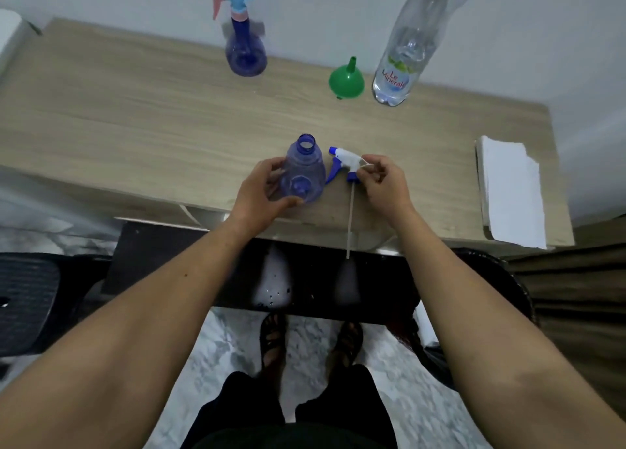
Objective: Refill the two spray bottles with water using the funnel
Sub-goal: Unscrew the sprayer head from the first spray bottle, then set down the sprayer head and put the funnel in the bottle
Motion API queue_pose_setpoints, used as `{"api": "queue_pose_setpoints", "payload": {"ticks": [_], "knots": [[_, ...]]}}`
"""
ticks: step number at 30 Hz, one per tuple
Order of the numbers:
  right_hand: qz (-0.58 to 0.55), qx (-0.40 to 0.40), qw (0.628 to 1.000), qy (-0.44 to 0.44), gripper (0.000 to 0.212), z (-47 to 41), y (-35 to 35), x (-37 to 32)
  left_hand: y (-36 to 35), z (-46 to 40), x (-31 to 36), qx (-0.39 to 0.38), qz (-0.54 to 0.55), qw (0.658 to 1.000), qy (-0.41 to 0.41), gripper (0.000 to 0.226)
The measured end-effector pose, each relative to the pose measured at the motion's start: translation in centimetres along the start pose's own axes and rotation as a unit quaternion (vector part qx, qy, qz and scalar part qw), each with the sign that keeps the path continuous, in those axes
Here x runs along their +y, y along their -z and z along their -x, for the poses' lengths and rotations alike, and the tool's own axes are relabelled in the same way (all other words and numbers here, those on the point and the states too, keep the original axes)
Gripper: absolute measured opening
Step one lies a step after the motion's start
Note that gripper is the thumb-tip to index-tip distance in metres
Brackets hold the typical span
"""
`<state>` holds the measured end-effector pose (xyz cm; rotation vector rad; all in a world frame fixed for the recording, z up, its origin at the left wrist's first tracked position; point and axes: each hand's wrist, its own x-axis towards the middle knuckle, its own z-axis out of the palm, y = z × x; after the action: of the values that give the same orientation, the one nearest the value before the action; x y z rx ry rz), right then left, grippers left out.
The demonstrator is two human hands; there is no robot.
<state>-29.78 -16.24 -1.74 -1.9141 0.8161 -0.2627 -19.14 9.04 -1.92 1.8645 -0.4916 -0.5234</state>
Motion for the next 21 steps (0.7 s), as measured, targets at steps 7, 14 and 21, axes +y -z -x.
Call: {"api": "queue_pose_setpoints", "payload": {"ticks": [7,14,21], "knots": [[0.001,0.011,1.0,0.017,0.031,0.4,-0.3,0.7,-0.1,-0.1,-0.1,-0.001,0.006,1.0,-0.004,0.076],[-0.002,0.013,1.0,0.025,0.031,0.3,-0.4,1.1,0.1,-0.1,-0.1,-0.004,0.01,1.0,-0.006,0.078],[-0.016,0.037,0.999,0.012,0.026,0.4,0.1,0.3,0.1,0.2,0.1,-0.007,0.008,1.0,-0.013,0.078]]}}
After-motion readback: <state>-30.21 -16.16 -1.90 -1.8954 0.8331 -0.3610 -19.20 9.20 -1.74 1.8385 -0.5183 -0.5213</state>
